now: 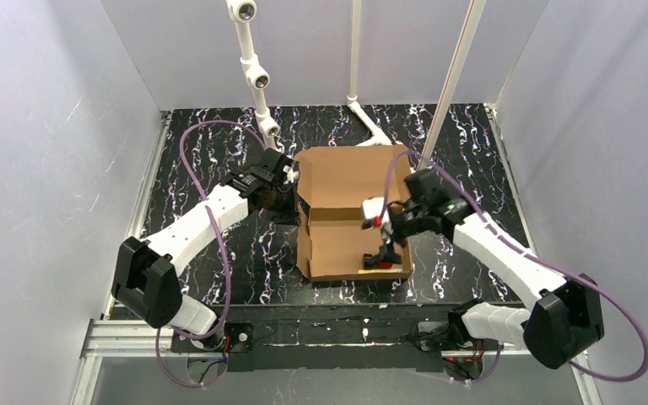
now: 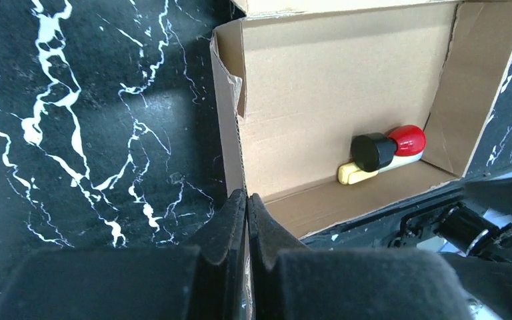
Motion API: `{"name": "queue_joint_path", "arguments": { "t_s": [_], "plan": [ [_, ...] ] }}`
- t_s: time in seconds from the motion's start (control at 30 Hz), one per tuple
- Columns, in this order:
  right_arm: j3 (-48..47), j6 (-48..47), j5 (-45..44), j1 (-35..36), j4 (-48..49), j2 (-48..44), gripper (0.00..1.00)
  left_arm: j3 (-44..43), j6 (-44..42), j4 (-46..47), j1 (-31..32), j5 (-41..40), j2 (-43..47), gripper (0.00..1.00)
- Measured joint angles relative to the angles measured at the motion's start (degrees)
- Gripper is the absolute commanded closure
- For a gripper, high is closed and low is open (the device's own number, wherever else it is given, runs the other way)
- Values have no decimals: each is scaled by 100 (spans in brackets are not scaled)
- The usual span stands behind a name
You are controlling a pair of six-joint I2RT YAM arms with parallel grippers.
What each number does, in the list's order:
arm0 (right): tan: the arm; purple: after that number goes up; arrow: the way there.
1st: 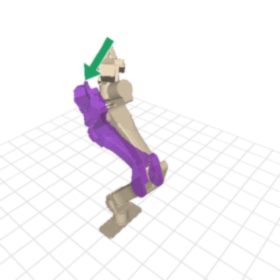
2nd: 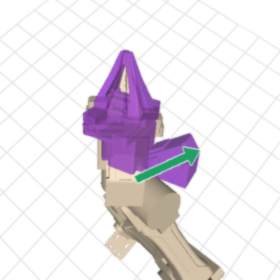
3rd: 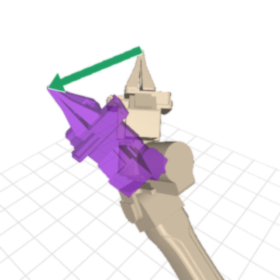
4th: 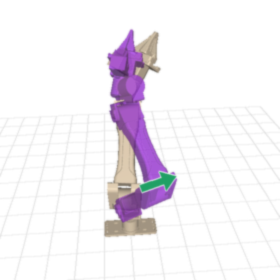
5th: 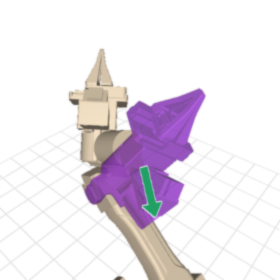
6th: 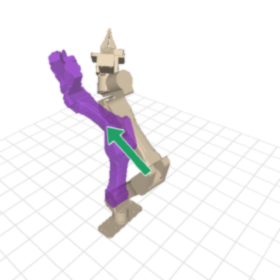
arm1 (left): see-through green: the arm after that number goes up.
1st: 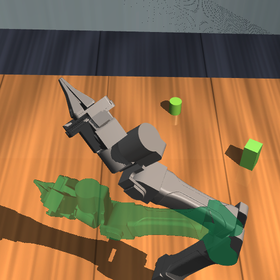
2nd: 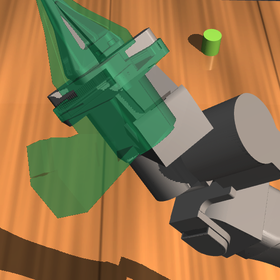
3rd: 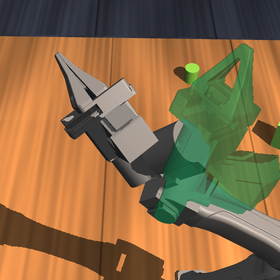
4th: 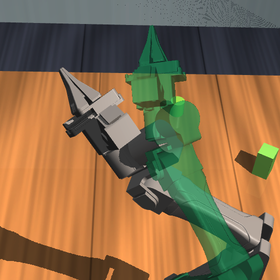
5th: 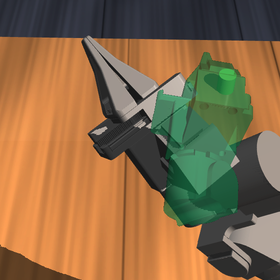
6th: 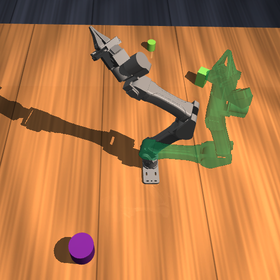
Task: Fold the paper box
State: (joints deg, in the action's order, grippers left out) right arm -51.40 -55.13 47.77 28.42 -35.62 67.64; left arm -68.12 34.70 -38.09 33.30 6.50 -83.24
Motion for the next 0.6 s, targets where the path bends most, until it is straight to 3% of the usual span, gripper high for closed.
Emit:
{"name": "queue_joint_path", "arguments": {
  "t_s": [0.2,0.43,0.6],
  "plan": [
    [691,37,-822,2153,737,243,17,-72,42,37,-9,240,-245,100],
    [997,245,-1878,2673,1606,621,42,-103,175,114,-17,483,-374,100],
    [1102,367,-2260,2693,1906,621,73,-101,308,264,-31,726,-374,99]
  ]
}}
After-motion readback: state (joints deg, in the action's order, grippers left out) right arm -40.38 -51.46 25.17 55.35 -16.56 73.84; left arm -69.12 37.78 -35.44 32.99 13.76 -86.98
